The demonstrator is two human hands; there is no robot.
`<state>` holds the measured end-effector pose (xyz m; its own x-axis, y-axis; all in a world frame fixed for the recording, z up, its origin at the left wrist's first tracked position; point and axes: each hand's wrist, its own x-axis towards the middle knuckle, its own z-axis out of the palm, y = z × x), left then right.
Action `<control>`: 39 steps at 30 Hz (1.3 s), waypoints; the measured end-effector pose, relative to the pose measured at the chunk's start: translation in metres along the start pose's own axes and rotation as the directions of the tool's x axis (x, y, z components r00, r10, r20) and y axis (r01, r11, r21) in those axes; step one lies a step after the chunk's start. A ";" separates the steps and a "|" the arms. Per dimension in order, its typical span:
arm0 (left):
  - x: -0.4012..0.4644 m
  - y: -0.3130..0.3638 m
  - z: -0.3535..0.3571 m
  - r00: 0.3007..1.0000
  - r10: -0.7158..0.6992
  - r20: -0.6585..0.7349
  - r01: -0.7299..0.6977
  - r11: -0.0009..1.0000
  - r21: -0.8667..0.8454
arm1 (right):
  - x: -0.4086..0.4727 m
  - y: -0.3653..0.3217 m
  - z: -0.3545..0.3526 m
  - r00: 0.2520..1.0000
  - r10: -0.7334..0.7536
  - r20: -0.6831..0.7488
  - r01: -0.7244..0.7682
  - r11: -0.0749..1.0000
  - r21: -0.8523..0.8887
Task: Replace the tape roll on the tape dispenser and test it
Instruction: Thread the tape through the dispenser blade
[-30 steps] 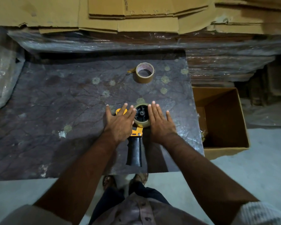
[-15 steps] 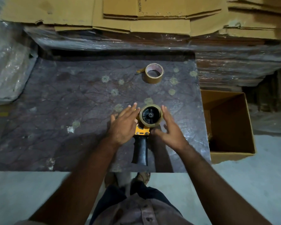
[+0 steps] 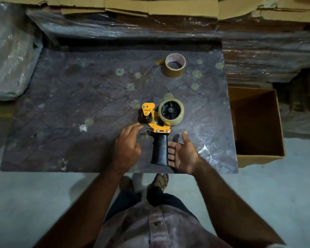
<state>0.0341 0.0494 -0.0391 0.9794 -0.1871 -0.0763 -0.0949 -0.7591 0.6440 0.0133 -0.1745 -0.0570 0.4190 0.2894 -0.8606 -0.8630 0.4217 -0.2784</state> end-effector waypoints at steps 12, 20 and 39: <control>-0.061 -0.033 -0.044 0.998 -0.058 0.003 0.058 0.998 0.006 | 0.025 0.005 0.031 0.948 -0.061 0.313 -0.046 0.945 0.325; -0.042 -0.023 -0.074 0.996 -0.084 -0.003 0.083 0.986 -0.147 | -0.014 0.002 0.059 0.975 -0.142 0.174 0.104 0.972 0.209; 0.027 0.046 -0.221 0.899 0.382 -0.213 -0.384 0.923 0.037 | -0.116 0.029 0.226 0.861 -0.502 -0.087 0.494 0.864 -0.100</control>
<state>0.0958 0.1466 0.1567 0.8823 -0.3255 0.3400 -0.4699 -0.6514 0.5957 0.0038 -0.0013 0.1312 0.7690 -0.0373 -0.6381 -0.5669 0.4214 -0.7079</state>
